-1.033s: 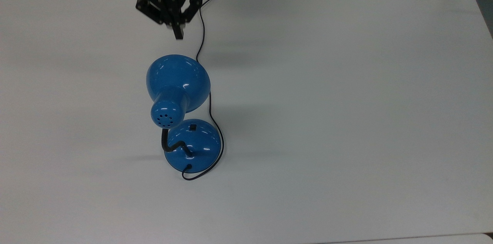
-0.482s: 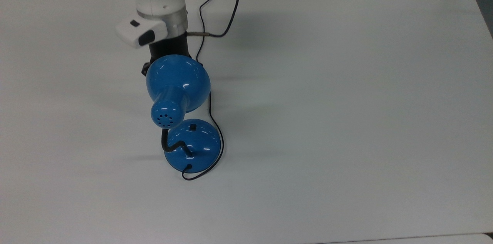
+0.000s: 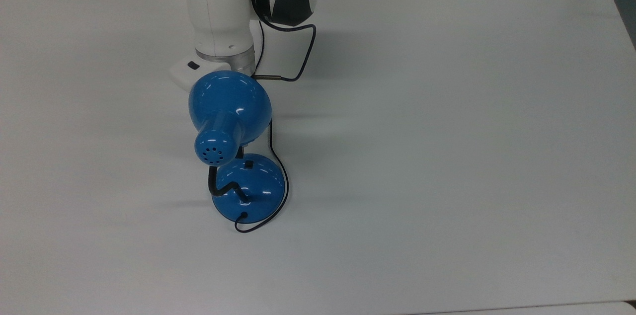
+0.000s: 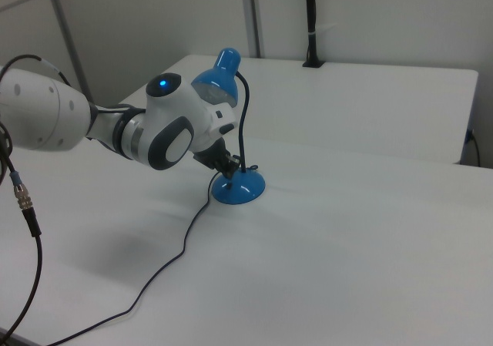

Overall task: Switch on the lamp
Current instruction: 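Move the gripper down toward the switch on the blue lamp base, then press the switch on the lamp base with the gripper fingertips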

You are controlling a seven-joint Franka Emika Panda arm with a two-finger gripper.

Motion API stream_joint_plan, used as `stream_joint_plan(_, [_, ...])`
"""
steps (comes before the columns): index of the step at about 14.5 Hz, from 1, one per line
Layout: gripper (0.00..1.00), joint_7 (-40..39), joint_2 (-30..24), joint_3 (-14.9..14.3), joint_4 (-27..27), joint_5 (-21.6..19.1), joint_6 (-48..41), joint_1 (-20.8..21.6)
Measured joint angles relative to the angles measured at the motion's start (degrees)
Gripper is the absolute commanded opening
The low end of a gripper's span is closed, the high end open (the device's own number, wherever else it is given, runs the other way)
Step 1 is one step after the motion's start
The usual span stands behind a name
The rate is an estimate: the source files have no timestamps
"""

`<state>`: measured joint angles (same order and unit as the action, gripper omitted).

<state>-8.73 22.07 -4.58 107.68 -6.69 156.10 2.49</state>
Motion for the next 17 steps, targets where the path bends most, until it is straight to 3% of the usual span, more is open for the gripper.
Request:
stream_joint_plan(9, [0.0,0.22,2.17,0.59,-0.51,0.0,1.06,0.02])
stream_joint_plan(17, [0.0,2.32,5.49,1.42,-4.04,0.11,2.0,0.6])
